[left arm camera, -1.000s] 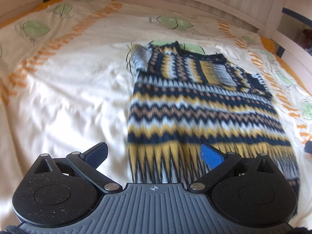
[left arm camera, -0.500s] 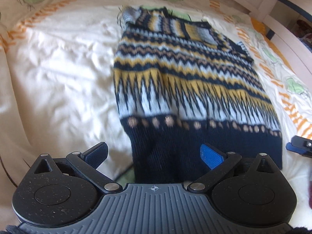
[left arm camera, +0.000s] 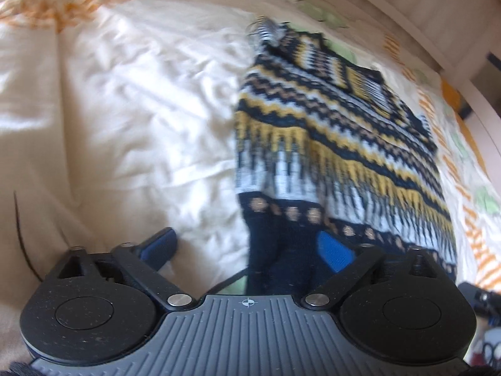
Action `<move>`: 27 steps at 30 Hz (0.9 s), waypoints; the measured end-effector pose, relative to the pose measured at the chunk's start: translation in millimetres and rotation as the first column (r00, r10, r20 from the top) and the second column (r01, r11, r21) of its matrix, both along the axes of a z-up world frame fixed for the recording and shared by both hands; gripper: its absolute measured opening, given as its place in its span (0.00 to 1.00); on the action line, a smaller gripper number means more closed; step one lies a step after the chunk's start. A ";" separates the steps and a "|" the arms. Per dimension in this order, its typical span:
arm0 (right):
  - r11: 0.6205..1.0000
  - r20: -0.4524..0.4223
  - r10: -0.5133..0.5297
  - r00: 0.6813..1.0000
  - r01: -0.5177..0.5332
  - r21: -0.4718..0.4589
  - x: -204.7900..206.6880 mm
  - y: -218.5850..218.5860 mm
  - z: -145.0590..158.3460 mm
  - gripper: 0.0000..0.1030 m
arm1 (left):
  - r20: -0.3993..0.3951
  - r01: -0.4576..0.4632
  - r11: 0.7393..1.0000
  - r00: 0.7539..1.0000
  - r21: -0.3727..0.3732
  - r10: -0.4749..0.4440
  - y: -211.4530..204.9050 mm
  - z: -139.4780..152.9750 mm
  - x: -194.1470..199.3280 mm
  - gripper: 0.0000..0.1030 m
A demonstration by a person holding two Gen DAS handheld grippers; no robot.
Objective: Fold small clothes
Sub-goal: 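Move both grippers back to the navy ribbed hem of the sweater, then grasp the navy hem with both grippers and lift it toward the collar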
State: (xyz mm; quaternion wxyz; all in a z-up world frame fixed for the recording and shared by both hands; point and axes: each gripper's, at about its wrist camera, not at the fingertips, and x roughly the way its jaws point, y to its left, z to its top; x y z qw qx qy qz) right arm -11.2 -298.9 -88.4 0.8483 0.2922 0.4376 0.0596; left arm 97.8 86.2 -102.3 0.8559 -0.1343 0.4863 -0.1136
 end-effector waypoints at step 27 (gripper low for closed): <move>0.999 0.051 0.000 0.999 -0.002 0.036 9.0 4.1 -8.4 1.00 | 0.038 0.139 0.989 0.989 0.040 -0.141 -27.0 -1.6 6.2 0.34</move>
